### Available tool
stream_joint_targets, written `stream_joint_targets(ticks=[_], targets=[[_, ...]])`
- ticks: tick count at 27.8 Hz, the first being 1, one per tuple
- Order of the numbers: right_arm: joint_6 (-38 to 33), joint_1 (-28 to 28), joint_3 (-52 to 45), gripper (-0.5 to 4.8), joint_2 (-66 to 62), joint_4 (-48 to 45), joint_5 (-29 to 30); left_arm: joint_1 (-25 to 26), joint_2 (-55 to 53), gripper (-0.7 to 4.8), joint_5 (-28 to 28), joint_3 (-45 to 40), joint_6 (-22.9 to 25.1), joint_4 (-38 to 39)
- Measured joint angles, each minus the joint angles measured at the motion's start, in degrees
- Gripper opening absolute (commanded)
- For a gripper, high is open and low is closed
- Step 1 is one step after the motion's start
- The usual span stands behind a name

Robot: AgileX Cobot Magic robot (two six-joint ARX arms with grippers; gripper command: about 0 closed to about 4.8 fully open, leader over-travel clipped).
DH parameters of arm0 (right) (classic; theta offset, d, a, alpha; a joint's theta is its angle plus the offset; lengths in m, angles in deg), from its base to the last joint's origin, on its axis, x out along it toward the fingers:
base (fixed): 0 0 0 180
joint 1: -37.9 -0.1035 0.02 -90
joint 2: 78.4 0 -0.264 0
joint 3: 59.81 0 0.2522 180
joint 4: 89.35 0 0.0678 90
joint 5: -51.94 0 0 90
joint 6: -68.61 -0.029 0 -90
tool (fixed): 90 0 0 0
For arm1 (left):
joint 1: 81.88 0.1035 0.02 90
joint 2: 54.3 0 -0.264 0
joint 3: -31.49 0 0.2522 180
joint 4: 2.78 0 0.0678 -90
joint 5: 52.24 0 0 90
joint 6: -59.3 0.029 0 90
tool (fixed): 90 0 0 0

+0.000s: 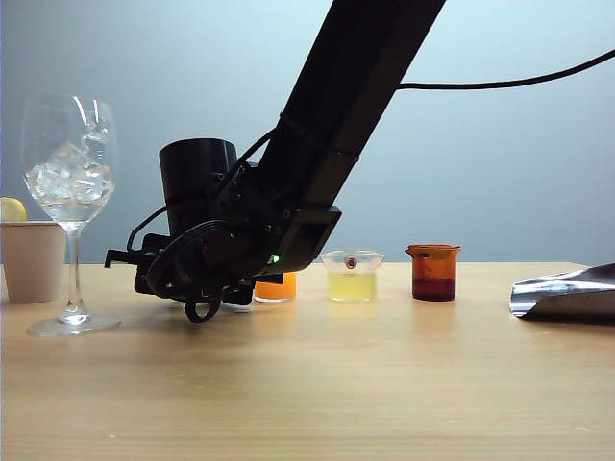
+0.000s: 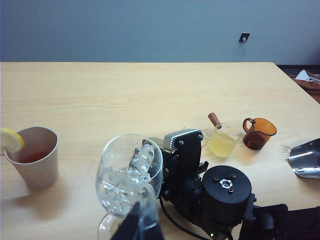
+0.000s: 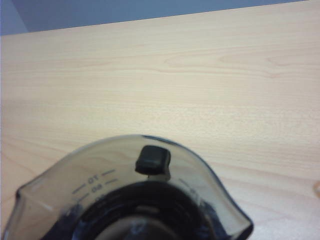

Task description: Pick up the first measuring cup from the left, pour the coconut rum inside into the goblet, and finally put the measuring cup back in its original place.

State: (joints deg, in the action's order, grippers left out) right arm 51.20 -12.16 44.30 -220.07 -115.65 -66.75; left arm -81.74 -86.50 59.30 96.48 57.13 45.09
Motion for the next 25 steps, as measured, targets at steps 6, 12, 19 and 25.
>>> stream_joint_targets(ticks=[6,12,19,25], targets=[[5.0,-0.5,0.0,0.38,0.0,0.1,2.8,0.0,0.0,-0.05,0.0,0.0,0.0,0.0],[8.6,-0.9,-0.1,0.2,0.8,1.8,3.2,0.0,0.0,-0.05,0.0,0.0,0.0,0.0],[8.9,-0.9,-0.3,0.16,2.0,3.1,3.2,0.0,0.0,-0.05,0.0,0.0,0.0,0.0],[9.0,-0.9,-0.3,0.08,5.4,6.3,3.3,0.0,0.0,-0.05,0.0,0.0,0.0,0.0]])
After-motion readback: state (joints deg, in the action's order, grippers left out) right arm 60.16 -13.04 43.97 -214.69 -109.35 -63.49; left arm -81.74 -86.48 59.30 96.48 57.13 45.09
